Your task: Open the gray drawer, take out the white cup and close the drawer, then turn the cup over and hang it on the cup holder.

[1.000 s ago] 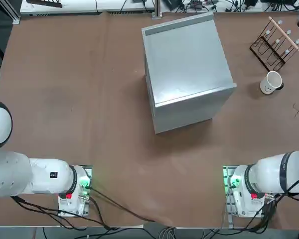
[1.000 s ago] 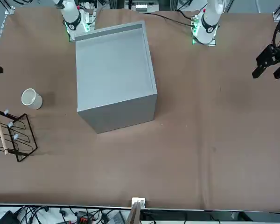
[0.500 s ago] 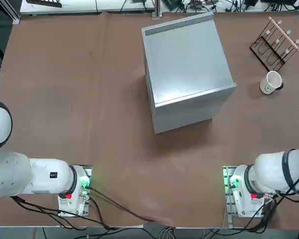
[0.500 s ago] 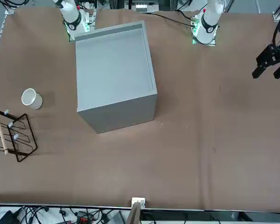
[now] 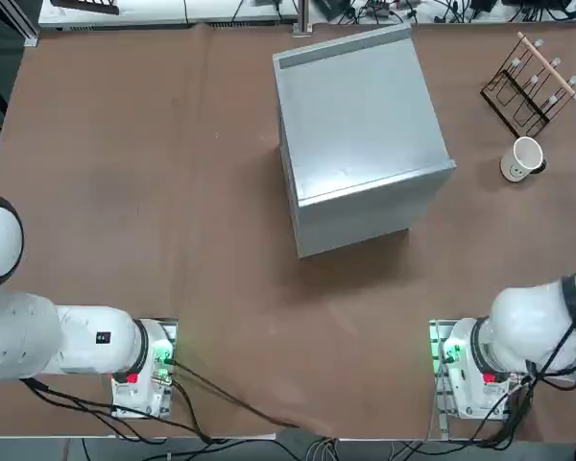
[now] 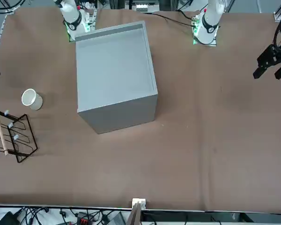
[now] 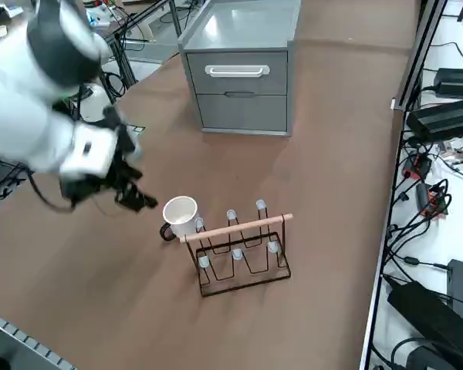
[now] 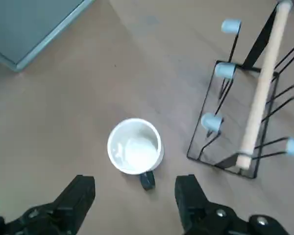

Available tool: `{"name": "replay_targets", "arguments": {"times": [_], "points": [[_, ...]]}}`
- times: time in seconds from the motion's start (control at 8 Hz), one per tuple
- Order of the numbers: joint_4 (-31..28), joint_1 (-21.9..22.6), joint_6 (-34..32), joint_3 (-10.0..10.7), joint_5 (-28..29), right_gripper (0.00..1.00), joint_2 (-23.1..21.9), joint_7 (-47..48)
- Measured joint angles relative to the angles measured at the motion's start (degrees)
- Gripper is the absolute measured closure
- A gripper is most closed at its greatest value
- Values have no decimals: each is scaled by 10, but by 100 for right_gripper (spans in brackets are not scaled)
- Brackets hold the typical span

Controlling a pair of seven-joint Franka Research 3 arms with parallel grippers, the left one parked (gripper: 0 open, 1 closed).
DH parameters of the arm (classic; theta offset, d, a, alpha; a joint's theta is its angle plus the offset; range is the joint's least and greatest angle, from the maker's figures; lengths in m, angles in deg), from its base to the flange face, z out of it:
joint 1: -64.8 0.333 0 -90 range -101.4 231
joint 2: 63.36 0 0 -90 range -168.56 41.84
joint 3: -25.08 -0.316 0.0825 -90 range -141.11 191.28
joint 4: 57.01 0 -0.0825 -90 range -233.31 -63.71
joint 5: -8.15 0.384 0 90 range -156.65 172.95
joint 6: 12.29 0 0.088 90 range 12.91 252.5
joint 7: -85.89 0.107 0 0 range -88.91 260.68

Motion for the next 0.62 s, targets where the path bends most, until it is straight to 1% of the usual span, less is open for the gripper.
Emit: {"name": "replay_targets", "arguments": {"times": [0.25, 0.38, 0.62], "points": [[6, -47, 0, 0, 66, 0, 77, -134], [15, -63, -2, 0, 93, 0, 109, -197], [42, -88, -44, -1, 145, 0, 166, -275]]}}
